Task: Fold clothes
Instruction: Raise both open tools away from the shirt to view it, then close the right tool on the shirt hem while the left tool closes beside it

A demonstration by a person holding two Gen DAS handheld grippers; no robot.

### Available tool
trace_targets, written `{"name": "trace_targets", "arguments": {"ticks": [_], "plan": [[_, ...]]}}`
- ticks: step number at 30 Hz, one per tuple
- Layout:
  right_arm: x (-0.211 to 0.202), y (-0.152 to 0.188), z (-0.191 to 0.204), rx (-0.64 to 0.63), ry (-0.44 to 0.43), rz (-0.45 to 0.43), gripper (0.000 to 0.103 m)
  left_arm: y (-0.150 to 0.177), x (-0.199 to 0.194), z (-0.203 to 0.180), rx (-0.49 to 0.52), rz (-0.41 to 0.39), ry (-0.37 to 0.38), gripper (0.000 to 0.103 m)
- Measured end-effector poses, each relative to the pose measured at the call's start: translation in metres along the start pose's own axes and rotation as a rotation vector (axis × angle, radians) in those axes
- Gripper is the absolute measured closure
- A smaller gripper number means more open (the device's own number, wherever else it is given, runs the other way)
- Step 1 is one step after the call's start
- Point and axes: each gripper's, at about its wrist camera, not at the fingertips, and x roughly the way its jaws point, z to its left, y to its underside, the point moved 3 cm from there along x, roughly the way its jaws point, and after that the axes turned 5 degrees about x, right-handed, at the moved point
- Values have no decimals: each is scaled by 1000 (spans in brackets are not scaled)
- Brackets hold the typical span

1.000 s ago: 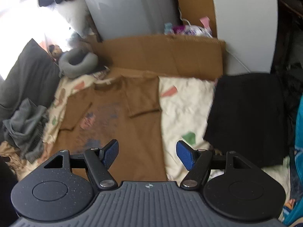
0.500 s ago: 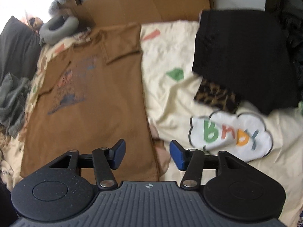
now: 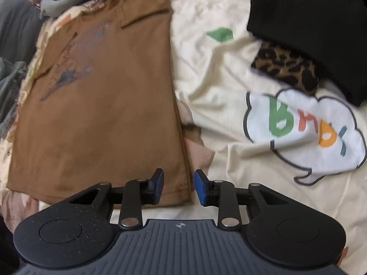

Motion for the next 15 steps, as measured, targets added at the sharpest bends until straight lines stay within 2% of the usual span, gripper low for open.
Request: {"name": "trace_targets", "arguments": {"ticks": [7,11,13,15], "plan": [[25,5,-4,31,11,71,66,3,15,5,-15,36,3,9],[29,5,-8,70,3,62,69,3,19,8,-28,47,8,9],[28,4,-7,62,8,64,90,3,20,8,-29,46,9,9],[26,3,-7,58,6,70,97,3,22,7,-24,46,9,9]]}}
